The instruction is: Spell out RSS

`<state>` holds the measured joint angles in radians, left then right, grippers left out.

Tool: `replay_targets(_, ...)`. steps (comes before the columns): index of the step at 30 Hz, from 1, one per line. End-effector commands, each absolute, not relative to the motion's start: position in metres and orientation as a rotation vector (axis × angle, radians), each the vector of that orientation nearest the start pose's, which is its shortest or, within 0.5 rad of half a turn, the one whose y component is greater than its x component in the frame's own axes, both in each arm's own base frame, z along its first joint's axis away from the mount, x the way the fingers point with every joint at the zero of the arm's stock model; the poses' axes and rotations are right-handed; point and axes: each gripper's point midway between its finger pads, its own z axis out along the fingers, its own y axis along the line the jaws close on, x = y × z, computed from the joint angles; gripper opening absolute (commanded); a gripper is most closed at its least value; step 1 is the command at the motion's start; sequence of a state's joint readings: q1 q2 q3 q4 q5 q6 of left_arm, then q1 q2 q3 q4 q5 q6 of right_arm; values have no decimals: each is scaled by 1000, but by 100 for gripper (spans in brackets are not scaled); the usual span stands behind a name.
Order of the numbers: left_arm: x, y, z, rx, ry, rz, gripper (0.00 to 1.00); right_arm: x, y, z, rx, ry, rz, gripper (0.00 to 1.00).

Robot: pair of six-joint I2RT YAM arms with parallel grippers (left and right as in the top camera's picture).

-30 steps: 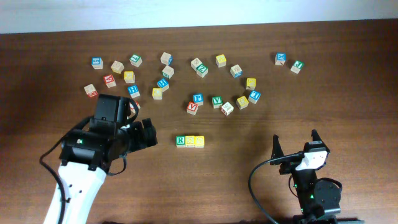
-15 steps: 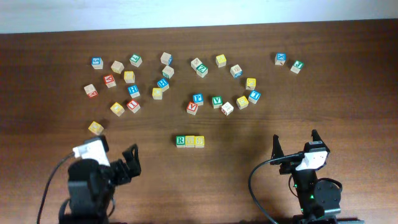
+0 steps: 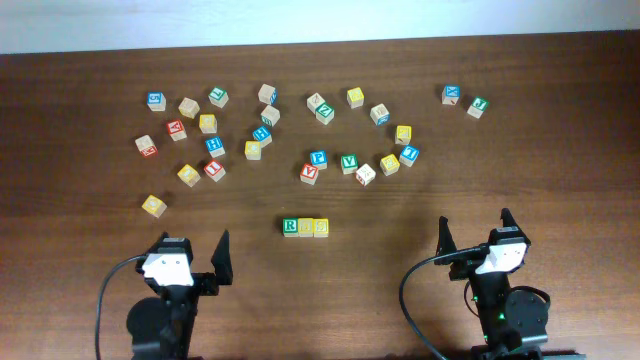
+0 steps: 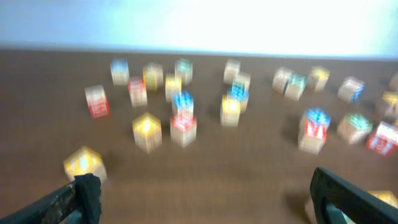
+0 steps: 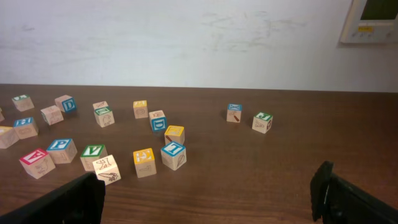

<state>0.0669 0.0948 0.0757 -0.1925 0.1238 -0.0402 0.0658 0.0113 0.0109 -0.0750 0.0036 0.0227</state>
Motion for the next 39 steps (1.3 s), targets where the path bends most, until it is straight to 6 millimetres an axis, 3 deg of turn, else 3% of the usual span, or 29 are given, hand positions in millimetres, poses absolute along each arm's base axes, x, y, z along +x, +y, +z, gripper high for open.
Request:
replay_targets(1, 245, -3, 154, 27, 1684, -47, 99, 246, 12, 155, -17, 1651, 55, 98)
replay_targets(6, 246, -5, 168, 126, 1597, 25, 99, 246, 12, 155, -17, 1651, 55, 98)
replay_targets(8, 246, 0, 158, 142, 1637, 80, 99, 246, 12, 155, -17, 1651, 55, 98)
replay_targets(15, 245, 23, 156, -93, 1646, 67, 99, 246, 12, 155, -17, 1651, 55, 98)
replay_targets(29, 246, 8, 156, 22, 1651, 73, 99, 246, 12, 155, -17, 1651, 55, 99)
replay_targets(34, 245, 19, 157, -86, 1645, 70, 99, 246, 12, 155, -17, 1651, 55, 98)
replay_targets(39, 245, 19, 157, -87, 1645, 71, 99, 246, 12, 155, -17, 1651, 55, 98)
